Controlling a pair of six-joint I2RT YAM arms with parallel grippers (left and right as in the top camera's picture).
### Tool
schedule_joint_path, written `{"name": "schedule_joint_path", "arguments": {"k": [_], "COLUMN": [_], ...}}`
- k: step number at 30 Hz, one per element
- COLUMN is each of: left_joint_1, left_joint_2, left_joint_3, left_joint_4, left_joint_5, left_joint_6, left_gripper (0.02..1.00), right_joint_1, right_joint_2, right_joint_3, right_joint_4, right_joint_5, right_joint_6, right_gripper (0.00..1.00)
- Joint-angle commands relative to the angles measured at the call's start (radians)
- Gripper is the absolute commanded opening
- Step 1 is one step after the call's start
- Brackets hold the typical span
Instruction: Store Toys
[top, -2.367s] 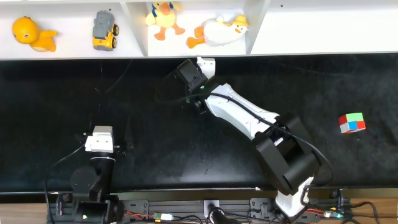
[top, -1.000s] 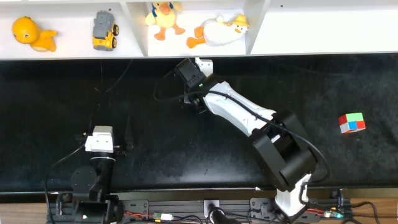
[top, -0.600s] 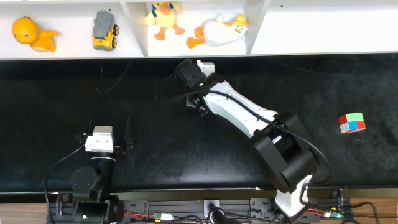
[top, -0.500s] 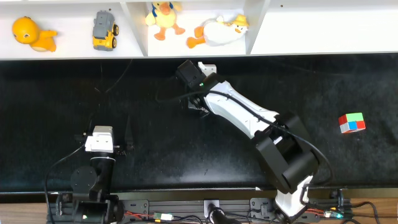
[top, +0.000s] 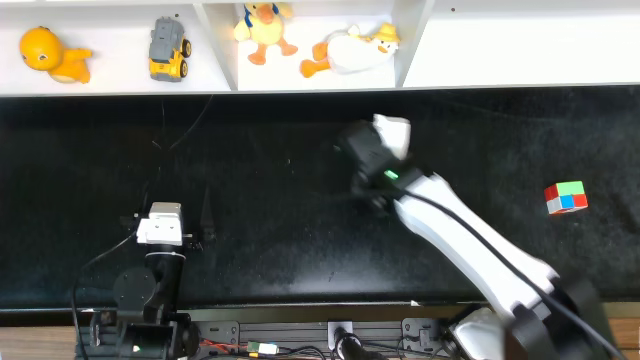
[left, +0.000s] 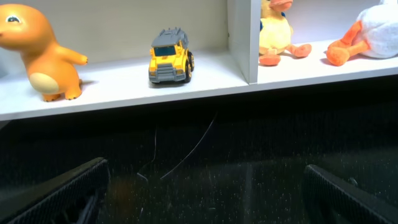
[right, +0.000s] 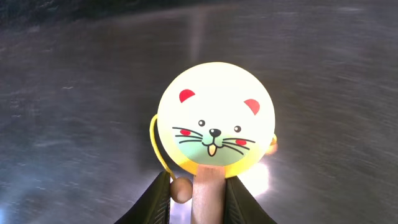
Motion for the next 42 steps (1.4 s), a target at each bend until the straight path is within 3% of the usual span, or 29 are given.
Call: {"name": "schedule_joint_path", "arguments": {"k": [1,8,21,32,42], "left_joint_1": [0.0,0.0,0.0,0.0,0.0], "left_joint_2": [-0.01,-0.01,-0.01,-0.01,-0.01], "left_joint_3": [-0.001,-0.001,-0.001,-0.001,-0.001], "left_joint_4": [-0.003,-0.003,-0.003,-0.003,-0.003], "left_joint_5": [-0.008,-0.008,-0.008,-0.008,-0.008], "left_joint_6": [-0.004,-0.004,-0.004,-0.004,-0.004], "left_gripper": [0.998,0.998,0.998,0.998,0.998], "right_joint_1": [-0.047,-0.138,-0.281,-0.379,-0.393], "right_joint_2": [-0.2,-0.328,-0.229,0.029,0.193], "right_joint_3": [-0.102,-0.11,0.019,0.208,0.303], "right_joint_4": [0.007,0.018,0.077,0.187,0.331], "right_joint_5": [0.127,0.209,0.208,0.198,0.174], "right_joint_6": [-0.017,-0.189,-0.366,-0.389,-0.397], "right_gripper": [0.115,0.095,0.088,0.042,0.045]}}
